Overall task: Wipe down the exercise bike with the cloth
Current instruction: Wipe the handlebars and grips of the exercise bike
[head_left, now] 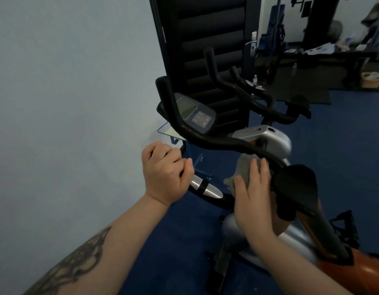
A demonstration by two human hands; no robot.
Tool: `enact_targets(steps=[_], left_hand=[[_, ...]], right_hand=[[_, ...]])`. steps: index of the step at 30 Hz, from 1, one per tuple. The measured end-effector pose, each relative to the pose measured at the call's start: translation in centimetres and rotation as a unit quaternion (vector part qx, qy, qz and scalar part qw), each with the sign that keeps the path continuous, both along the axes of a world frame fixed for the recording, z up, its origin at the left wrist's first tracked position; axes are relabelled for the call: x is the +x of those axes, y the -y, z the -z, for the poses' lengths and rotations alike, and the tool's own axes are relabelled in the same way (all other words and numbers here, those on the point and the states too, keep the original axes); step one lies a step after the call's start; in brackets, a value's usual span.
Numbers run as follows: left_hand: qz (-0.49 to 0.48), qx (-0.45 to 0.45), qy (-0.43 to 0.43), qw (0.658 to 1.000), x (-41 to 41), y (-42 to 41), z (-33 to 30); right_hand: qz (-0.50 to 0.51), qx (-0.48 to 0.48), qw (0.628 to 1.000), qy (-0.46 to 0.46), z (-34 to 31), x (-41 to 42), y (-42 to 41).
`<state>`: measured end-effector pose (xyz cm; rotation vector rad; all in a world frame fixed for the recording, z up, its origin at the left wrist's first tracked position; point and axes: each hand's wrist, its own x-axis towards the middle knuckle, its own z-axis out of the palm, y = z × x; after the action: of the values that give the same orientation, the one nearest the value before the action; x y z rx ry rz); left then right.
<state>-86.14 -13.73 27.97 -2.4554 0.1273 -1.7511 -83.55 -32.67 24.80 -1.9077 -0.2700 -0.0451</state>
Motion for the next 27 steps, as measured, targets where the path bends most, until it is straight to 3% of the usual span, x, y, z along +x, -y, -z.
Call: enact_targets(steps=[4,9,13,16,21,25,27], left_hand=[[0.007,-0.002,0.011,1.0,0.2,-0.2,0.2],[0.006,0.002,0.016,1.0,0.2,-0.2,0.1],[0.0,-0.001,0.014,1.0,0.1,0.0,0.1],[-0.006,-0.001,0.015,1.0,0.2,-0.1,0.1],[-0.033,-0.008,-0.004,0.999,-0.1,0.2,0.1],[-0.054,-0.024,-0.015,0.998,-0.2,0.5,0.3],[-0.065,-0.028,-0.018,0.997,-0.2,0.6,0.3]], right_hand=[[-0.009,-0.008,1.0,0.003,1.0,-2.3,0.8],[-0.008,-0.038,0.999,0.006,-0.6,1.1,-0.1],[0.0,-0.013,1.0,0.004,0.5,-2.8,0.7],[-0.03,-0.053,0.997,0.042,1.3,-2.8,1.3],[-0.053,-0.022,0.993,0.103,-0.3,0.3,0.7],[-0.161,-0.199,0.939,0.229,1.0,-0.9,3.3],[-0.145,-0.199,0.936,0.253,0.5,-1.4,3.1]])
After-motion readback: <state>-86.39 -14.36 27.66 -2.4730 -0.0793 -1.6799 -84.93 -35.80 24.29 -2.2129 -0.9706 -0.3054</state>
